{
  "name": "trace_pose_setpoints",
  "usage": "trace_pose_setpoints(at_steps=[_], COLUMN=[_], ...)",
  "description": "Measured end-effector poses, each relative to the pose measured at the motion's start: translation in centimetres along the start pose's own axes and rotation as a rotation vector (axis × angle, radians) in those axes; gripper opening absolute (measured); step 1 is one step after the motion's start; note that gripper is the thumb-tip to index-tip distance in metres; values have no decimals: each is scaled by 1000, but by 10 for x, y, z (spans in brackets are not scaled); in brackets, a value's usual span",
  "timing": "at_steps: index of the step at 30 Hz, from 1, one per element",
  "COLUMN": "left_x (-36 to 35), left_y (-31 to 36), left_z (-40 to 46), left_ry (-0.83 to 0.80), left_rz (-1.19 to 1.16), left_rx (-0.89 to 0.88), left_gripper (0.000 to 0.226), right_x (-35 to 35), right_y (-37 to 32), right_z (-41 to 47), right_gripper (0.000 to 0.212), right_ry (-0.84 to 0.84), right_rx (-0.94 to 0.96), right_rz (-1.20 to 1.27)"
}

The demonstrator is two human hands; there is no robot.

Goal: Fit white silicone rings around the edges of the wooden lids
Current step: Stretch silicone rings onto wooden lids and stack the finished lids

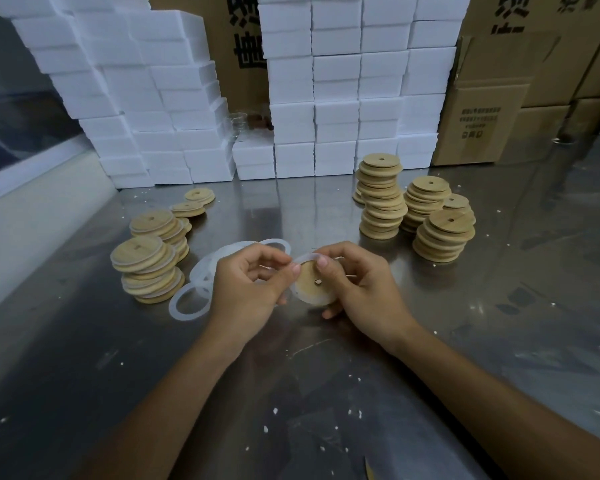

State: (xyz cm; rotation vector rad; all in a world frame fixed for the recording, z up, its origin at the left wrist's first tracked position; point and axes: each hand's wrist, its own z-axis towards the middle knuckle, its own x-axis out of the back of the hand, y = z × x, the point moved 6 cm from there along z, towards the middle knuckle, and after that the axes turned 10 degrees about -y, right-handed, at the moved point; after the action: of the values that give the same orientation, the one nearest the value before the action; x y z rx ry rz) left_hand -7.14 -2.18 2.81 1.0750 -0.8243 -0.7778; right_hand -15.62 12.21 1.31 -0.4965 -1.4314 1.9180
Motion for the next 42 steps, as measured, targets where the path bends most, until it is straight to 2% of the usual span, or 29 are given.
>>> trace_pose_setpoints(at_steps=[2, 5, 9, 13, 18, 25, 30, 36, 39, 42], left_x=[-3, -8, -9, -6, 0, 4, 5, 11, 14, 15], left_y=[-3, -10, -9, -4, 3, 5, 4, 0, -4, -6], left_z=[0, -2, -3, -2, 1, 3, 3, 6, 6, 6], left_ry=[-29, -63, -28, 12, 17, -2, -8, -51, -75, -117], left_rz=[36, -98, -138, 19, 225, 357, 349, 274, 229, 228], left_rx=[50, 131, 125, 55, -59, -82, -91, -37, 0, 7], left_gripper=[5, 2, 5, 12, 14, 13, 16, 31, 31, 30], right_x=[0, 2, 2, 1, 7, 10, 11, 13, 14, 15], right_y=[0, 0, 0, 0, -1, -3, -8, -6, -2, -2], right_z=[0, 0, -1, 0, 2, 3, 1, 1, 1, 1], right_gripper=[7, 8, 7, 8, 6, 4, 4, 8, 10, 10], right_ry=[3, 10, 14, 15, 41, 16, 1, -18, -12, -12], right_rx=[10, 19, 21, 21, 46, 9, 1, -38, -72, -72], right_rz=[-24, -60, -76, -94, -240, -229, -233, -181, -106, -148])
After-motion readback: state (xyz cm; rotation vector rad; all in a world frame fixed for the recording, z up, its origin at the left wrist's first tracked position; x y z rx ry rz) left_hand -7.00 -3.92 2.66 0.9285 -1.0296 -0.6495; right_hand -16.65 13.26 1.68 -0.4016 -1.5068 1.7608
